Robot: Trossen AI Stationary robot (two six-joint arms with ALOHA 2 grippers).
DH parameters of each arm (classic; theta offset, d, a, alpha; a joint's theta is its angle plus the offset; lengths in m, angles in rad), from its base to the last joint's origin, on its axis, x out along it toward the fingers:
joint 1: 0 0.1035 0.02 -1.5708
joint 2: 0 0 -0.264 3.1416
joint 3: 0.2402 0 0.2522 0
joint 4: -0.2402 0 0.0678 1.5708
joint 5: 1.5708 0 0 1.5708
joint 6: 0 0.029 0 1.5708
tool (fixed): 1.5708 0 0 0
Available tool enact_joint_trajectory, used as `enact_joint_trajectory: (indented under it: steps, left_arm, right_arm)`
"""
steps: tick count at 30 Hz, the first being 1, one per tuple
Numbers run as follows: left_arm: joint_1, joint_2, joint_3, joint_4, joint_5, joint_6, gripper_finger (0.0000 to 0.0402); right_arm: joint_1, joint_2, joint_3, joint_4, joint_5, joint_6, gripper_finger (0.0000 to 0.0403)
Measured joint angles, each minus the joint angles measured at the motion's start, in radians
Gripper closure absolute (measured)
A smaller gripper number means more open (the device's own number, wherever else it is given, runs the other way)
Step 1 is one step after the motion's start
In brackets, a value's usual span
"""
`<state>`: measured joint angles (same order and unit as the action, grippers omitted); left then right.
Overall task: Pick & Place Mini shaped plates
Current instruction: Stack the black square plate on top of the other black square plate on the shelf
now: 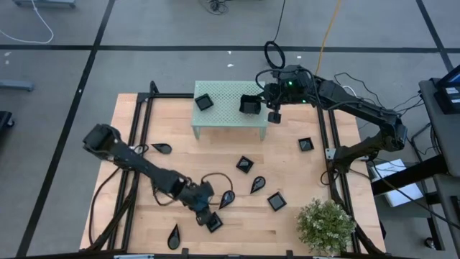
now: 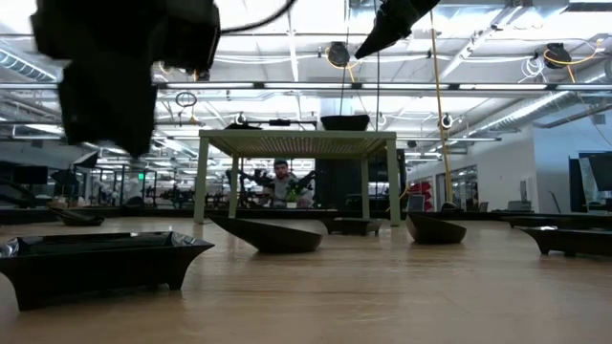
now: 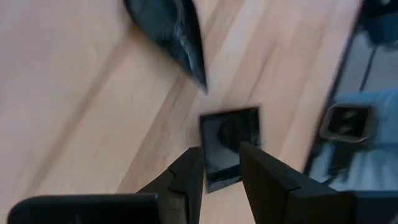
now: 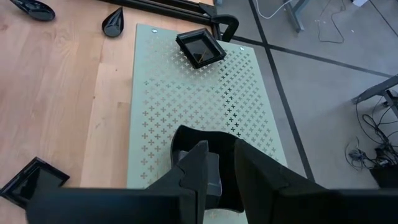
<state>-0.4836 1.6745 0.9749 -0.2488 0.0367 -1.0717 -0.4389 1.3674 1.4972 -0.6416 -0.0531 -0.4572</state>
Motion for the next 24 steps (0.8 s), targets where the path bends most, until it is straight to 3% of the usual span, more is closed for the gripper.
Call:
enact_joint_trajectory:
  steps: [8,18,24]
  left_arm:
    - [-0.025,0.13,0.017,0.066,0.02,0.021,0.0295]
    - [-0.045,0.186,0.021,0.087,0.017,0.057,0.03]
    - [-0.041,0.188,0.019,0.087,0.033,0.075,0.0383]
  right_arm:
    - [0.0,0.0,0.0,0.001,0.0,0.0,0.0337]
    - [0.0,0.0,0.0,0.001,0.0,0.0,0.0337]
    - [0.0,0.0,0.0,0.001,0.0,0.0,0.0337]
